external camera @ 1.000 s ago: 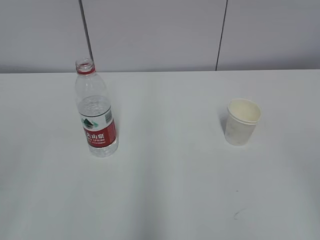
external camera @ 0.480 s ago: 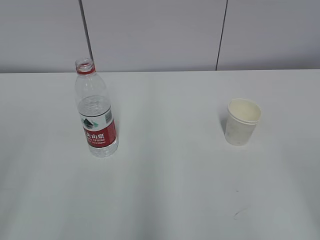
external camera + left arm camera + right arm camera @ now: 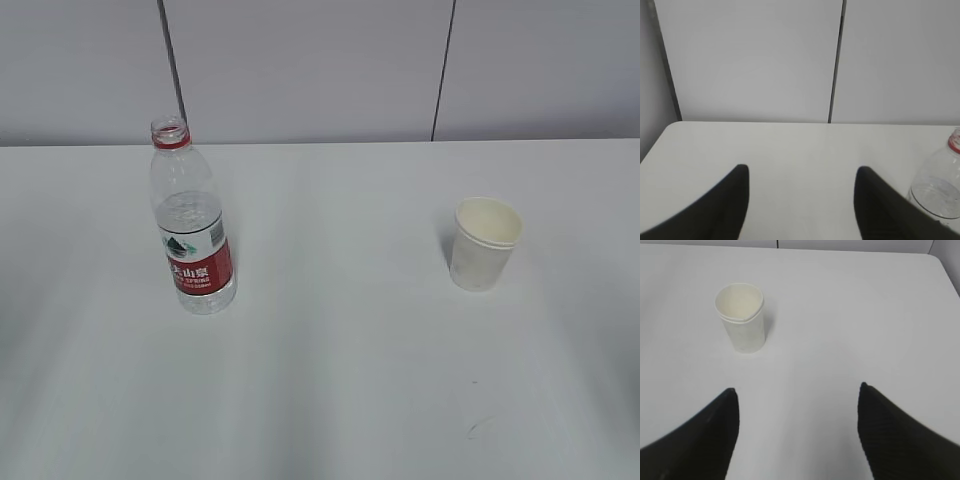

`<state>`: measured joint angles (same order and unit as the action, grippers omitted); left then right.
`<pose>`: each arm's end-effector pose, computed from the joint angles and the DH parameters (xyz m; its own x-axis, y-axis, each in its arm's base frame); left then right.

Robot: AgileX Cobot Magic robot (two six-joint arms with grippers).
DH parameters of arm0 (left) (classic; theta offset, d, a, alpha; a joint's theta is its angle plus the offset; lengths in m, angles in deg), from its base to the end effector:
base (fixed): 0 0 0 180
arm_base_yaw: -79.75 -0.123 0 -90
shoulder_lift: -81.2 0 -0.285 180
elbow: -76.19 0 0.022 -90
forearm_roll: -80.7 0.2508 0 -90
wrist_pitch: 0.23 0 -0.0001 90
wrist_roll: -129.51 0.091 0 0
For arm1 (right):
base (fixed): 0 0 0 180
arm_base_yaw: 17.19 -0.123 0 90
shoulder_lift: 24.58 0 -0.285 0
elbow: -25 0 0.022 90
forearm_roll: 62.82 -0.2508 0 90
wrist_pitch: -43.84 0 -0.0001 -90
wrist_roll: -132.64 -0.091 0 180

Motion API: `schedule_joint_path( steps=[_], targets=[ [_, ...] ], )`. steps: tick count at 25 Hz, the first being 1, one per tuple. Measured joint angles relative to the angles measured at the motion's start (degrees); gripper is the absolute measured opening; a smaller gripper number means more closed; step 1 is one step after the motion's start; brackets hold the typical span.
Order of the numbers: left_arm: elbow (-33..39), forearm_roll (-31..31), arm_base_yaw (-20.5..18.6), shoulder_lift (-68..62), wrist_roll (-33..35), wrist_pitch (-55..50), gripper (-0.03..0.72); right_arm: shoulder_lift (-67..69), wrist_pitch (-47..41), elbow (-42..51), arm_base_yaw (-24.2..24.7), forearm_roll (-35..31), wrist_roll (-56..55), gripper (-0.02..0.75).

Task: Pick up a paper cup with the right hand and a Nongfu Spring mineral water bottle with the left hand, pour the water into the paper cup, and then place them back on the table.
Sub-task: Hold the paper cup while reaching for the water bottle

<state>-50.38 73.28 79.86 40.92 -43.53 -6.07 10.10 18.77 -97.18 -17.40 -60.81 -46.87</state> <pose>0.1240 -0.0014 0.2979 -0.1652 -0.0070 -0.9862 0.0137 0.9999 -0.0094 0.0978 -0.0010 0.2540 -0.4626 -0.0420 -0.8856 -0.0091 0.9990 -0.0426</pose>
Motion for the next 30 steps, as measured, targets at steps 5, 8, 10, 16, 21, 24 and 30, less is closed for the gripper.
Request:
schedule_joint_path(
  steps=[5, 8, 10, 16, 21, 24, 30],
  targets=[
    [0.0, 0.1, 2.5, -11.2, 0.1, 9.3, 0.419, 9.3, 15.3, 0.0, 0.0, -0.1, 0.0, 0.552],
    [0.0, 0.1, 5.1, -18.4, 0.1, 15.0, 0.419, 13.7, 22.7, 0.0, 0.0, -0.1, 0.0, 0.552],
    [0.0, 0.1, 7.3, -22.7, 0.2, 18.6, 0.419, 16.6, 26.7, 0.0, 0.0, -0.1, 0.0, 0.552],
    [0.0, 0.5, 12.3, -32.6, 0.2, 27.8, 0.419, 24.3, 38.0, 1.1, 0.0, -0.1, 0.0, 0.552],
    [3.3, 1.1, 13.7, -35.8, -1.5, 34.9, 0.419, 29.7, 49.9, 4.6, 0.0, 0.1, -0.5, 0.552],
    [7.1, 2.7, 13.9, -36.1, -1.8, 39.9, 0.418, 32.2, 54.2, 6.8, 0.0, 1.4, -1.6, 0.552],
    [11.4, 13.2, 14.0, -38.0, -3.7, 45.9, 0.418, 38.4, 66.4, 12.1, 0.0, 7.2, -4.3, 0.552]
  ],
)
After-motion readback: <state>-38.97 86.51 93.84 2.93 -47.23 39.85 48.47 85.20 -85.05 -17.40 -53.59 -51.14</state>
